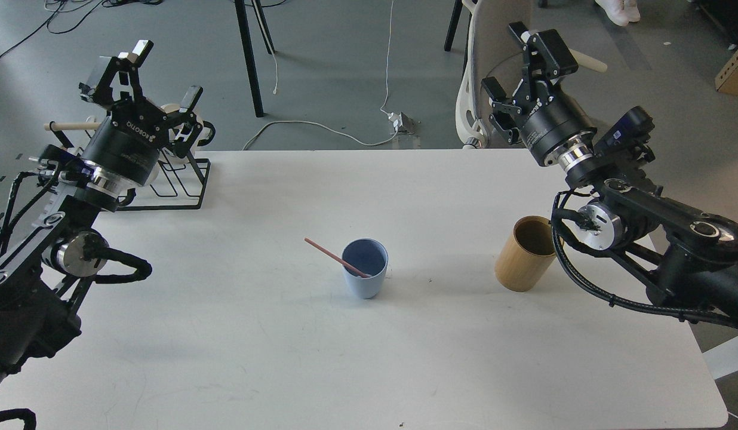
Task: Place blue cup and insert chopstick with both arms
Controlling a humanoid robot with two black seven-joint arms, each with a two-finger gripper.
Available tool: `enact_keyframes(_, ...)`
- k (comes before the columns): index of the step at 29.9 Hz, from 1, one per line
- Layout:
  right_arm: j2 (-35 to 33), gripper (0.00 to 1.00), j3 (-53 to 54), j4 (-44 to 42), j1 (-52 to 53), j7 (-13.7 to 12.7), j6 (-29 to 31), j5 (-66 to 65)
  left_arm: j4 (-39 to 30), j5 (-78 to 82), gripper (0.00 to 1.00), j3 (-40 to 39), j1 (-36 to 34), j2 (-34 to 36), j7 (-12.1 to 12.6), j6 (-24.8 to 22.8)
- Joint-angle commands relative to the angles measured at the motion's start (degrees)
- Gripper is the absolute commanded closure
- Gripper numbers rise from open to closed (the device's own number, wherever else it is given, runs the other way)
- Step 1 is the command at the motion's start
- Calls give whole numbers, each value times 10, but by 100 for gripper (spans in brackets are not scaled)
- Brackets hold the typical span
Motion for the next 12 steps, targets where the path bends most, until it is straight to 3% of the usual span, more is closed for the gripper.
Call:
enact_keyframes(1,26,1,37,-4,-21,0,-1,0,0,-1,3,0,0,-5,0,0)
enact_keyframes(12,58,1,79,-1,-25,0,-11,0,0,-36,3,-1,-4,-3,0,0)
